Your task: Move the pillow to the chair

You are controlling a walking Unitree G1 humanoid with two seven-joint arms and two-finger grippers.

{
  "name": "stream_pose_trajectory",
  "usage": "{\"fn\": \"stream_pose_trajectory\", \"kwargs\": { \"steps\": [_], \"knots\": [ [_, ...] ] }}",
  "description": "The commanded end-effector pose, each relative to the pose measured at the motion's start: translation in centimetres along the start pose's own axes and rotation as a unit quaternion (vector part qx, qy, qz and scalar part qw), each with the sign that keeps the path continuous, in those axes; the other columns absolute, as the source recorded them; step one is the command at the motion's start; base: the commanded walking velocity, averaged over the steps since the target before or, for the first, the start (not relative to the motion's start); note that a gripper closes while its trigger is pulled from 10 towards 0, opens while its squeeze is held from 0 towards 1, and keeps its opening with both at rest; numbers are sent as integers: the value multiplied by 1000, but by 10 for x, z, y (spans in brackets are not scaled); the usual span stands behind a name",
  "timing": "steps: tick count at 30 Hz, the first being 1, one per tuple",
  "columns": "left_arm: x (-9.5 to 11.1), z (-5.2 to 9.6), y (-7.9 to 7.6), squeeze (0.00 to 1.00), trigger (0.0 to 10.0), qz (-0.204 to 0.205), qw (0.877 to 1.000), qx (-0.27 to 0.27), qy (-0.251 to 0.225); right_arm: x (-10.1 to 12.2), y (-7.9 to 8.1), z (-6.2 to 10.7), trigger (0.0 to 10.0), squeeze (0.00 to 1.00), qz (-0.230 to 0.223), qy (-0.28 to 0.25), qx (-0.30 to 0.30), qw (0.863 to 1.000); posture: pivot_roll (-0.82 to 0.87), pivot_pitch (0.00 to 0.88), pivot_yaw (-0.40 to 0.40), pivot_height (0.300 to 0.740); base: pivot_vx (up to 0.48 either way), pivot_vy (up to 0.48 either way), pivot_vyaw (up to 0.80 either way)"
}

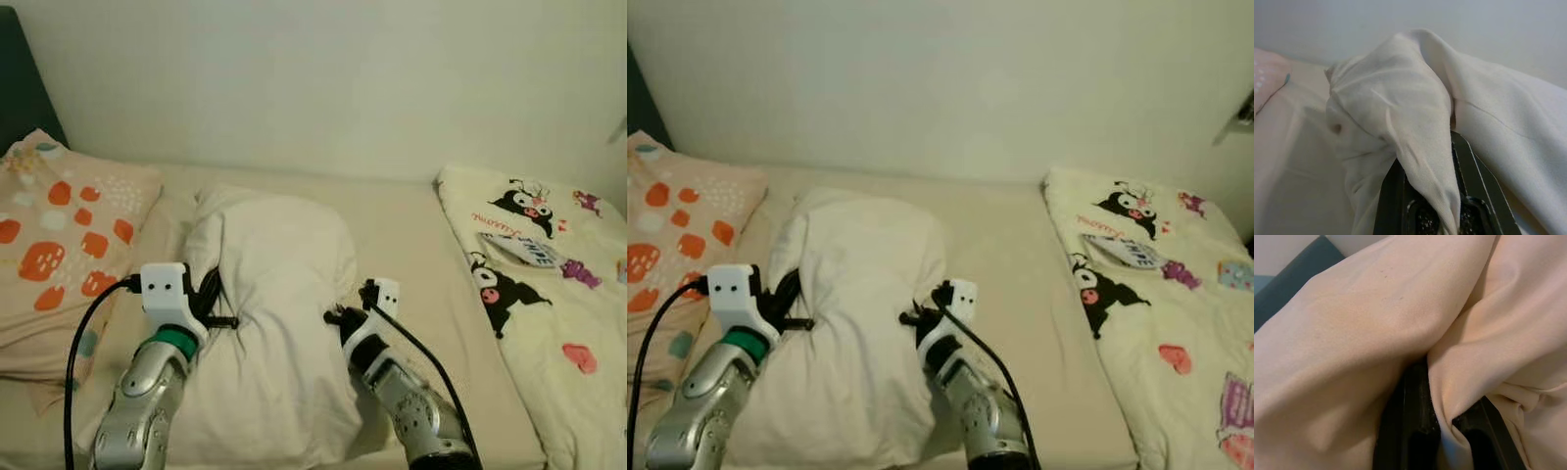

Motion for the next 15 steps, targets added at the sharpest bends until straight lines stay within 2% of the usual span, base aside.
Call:
{"fn": "stream_pose_trajectory", "kwargs": {
  "steps": [1,5,8,15],
  "knots": [
    [5,-1,-19,0,10000,-2,999,-33,-11,2,26,-9,10000,0,-8,-10,45,999,55,12,-36,740,0,0,0],
    [4,-1,-20,0,10000,-2,999,-32,-11,2,23,-8,10000,0,10,-6,34,999,55,8,-37,740,0,0,0],
    [4,1,-22,0,10000,0,999,-32,-9,3,15,-9,10000,0,44,-7,1,999,51,5,-32,740,0,0,0],
    [0,3,-24,0,10000,2,999,-32,2,10,8,-9,10000,0,66,-30,-23,997,47,7,-28,740,0,0,0]
  ]
}}
Point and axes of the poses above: a point about 5 cm out from each wrist's last joint towards the gripper, its own z axis pointing back from the gripper into the wrist, its own x axis along the axis of the wrist's last joint, y = z × x, the point moved 4 cm from there along -z, pointing out of the wrist towards the gripper, and after that the axes turned 9 degrees about -z, right-handed, at the moved point
